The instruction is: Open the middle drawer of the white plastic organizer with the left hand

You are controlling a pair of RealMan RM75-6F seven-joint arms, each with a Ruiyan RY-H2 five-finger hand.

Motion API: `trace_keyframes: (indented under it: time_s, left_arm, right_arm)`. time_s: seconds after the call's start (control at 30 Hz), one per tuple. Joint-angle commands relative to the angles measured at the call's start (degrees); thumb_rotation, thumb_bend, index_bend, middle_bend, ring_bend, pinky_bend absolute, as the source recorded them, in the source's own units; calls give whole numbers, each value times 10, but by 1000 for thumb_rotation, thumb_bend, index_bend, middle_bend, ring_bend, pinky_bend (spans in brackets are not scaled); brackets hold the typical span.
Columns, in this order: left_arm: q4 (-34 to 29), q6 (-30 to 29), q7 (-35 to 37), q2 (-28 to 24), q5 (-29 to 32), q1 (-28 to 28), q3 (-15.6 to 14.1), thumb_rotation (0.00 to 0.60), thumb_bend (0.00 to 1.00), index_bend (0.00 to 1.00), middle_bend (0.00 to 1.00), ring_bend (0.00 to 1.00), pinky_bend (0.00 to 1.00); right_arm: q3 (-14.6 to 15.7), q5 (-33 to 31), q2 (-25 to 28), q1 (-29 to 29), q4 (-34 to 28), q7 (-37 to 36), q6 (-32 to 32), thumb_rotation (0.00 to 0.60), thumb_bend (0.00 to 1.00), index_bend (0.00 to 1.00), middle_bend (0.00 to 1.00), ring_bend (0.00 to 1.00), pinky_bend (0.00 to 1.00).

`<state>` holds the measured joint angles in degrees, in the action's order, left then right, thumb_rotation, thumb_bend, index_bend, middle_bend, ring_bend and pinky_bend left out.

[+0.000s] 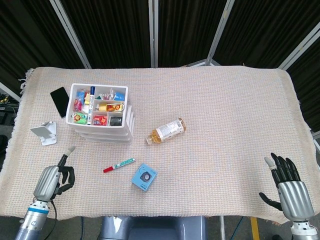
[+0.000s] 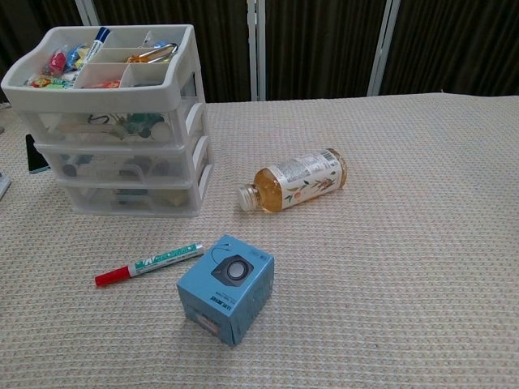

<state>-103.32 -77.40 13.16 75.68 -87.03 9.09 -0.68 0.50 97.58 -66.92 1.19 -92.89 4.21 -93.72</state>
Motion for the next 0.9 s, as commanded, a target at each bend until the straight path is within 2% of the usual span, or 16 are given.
trace_keyframes:
  time_s: [0.03,0.17,0.4,0.9]
  left_arm:
    - [-19,71,55,-10,61,40,25,600,751,0,776,792,615]
    - [-26,133,86,-14,115,71,49,600,761,0,776,792,615]
    - [-16,177,91,-1,172,100,79,600,774,0,776,792,615]
    - [-8,203,46,31,233,139,110,600,774,0,776,793,615]
  right_arm:
    - [-1,-2,-3,0,2,6,1,600,17,0,0,0,0]
    - [0,-3,-4,-1,2,9,5,600,17,0,0,0,0]
    - [0,-2,-3,0,2,6,3,600,17,0,0,0,0]
    - [1,-2,-3,-2,3,4,8,600,17,0,0,0,0]
